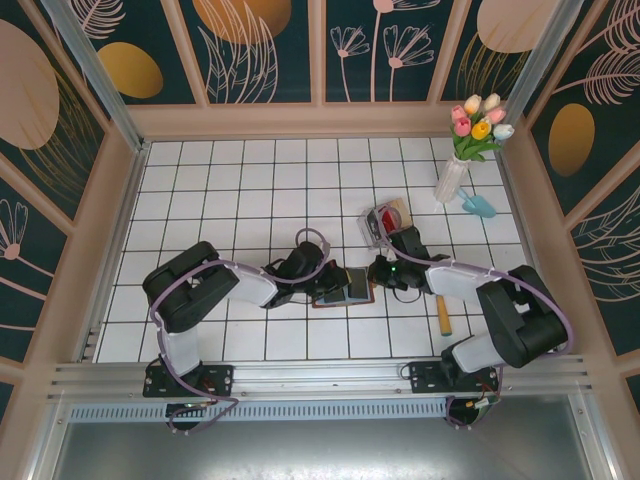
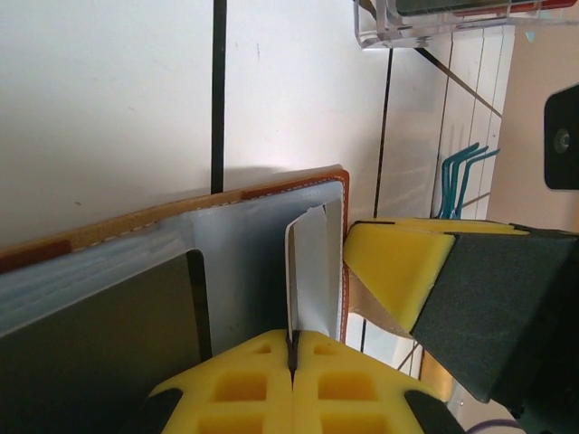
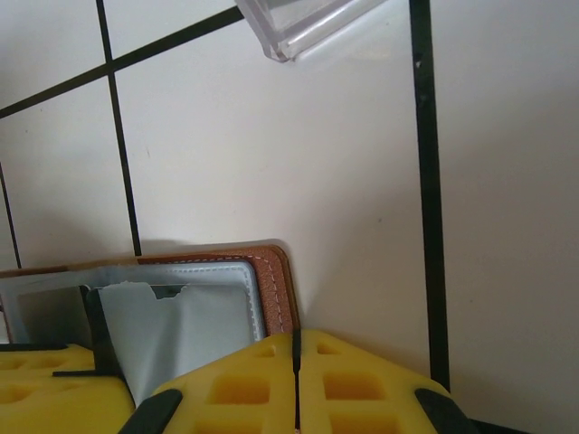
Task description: Put the credit cards into the card holder
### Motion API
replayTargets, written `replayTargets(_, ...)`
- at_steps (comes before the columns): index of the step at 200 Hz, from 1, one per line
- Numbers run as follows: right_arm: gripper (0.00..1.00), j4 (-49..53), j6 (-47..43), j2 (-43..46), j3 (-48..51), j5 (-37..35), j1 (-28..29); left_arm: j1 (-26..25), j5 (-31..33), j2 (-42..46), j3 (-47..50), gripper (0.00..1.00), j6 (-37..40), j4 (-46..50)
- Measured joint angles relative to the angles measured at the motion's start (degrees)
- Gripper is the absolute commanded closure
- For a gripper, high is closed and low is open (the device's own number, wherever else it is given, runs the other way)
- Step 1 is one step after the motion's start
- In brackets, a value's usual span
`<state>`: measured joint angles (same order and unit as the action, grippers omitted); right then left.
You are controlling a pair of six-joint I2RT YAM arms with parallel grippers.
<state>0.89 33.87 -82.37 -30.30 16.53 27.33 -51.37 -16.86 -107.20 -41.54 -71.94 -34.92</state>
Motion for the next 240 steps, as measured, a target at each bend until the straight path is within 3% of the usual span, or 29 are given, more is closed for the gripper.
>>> replayTargets(97, 0.97, 0.8, 2.3, 1.4, 1.2, 2.2, -0.7, -1.2, 5.4, 4.3, 0.0, 0.57, 1.0, 5.1)
replayTargets(120, 0.94, 1.9, 2.3, 1.8, 1.2, 2.9, -1.0, -1.2, 6.9, 6.2, -0.3, 0.56, 2.3, 8.9)
replayTargets(148, 0.84, 3.0, 2.1, 2.1, 1.2, 3.3, -1.4, -1.2, 8.0, 7.1, -1.0, 0.56, 3.7, 12.6)
replayTargets(159, 0.72, 4.0, 1.8, 2.6, 1.2, 3.3, -1.5, -1.2, 8.4, 7.2, -1.4, 0.56, 4.3, 13.5)
replayTargets(192, 0.55, 10.0, 0.1, 7.8, -0.8, 1.9, -2.2, -1.2, 11.0, 10.5, -2.7, 0.52, 6.8, 18.2)
replayTargets(240, 0.5, 19.3, -8.9, 12.3, -15.9, -8.6, -5.5, 0.3, 14.8, 13.7, -8.4, 0.43, 10.5, 23.0)
